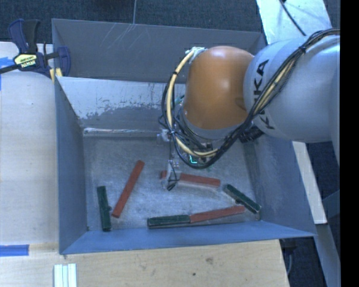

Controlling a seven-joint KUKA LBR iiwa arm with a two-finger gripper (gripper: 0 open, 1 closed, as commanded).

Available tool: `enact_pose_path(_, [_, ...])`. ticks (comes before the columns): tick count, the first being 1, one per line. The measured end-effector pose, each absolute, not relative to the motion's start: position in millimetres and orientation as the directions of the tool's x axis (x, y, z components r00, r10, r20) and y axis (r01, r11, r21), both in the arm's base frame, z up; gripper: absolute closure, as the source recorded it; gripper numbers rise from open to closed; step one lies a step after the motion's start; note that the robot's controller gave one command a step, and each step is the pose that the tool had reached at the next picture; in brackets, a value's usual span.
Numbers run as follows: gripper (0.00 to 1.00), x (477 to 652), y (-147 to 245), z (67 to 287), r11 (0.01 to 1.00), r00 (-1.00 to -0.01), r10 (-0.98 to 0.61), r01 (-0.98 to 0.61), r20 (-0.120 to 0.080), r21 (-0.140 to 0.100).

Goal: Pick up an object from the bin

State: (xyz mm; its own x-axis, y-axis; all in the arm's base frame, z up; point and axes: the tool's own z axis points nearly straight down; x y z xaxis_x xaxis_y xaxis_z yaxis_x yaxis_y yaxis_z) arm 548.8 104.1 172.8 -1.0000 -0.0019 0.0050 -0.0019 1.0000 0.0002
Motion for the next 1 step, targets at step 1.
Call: enact_pose_path(1, [0.00, 552.5, -36.5, 66.9, 0.997, -0.997, 0.072, 0.072, 0.002, -0.004])
